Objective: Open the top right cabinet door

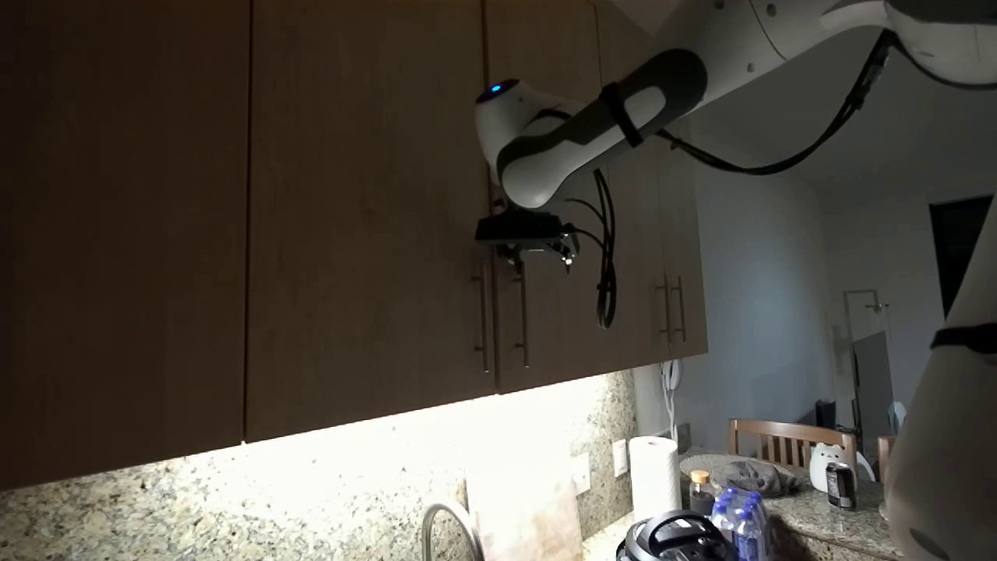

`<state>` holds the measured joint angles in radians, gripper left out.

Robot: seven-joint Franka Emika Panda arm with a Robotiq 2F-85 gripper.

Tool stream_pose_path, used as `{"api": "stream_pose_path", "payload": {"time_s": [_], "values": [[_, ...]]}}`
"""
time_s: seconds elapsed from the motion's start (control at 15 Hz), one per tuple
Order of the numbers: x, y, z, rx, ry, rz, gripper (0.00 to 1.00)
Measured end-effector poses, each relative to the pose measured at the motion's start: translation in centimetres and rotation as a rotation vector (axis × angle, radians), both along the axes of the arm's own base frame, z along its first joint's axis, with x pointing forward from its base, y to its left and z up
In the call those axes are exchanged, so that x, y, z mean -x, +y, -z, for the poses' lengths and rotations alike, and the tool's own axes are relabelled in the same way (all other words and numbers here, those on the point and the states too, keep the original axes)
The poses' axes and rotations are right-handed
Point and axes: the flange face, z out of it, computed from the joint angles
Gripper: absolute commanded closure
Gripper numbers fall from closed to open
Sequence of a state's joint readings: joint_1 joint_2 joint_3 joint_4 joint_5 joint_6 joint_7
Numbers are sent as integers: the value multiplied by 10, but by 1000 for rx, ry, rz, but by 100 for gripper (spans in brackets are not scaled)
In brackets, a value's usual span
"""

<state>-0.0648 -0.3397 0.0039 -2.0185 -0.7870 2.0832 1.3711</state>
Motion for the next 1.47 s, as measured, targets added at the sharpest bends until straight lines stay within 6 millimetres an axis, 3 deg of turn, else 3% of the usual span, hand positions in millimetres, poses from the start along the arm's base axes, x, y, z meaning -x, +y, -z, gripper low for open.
{"api": "stream_pose_path", "payload": {"time_s": [0.6, 1.47], "values": [[24, -4, 3, -4, -26, -10, 0], [91, -37, 1, -114, -67, -102, 0]]}}
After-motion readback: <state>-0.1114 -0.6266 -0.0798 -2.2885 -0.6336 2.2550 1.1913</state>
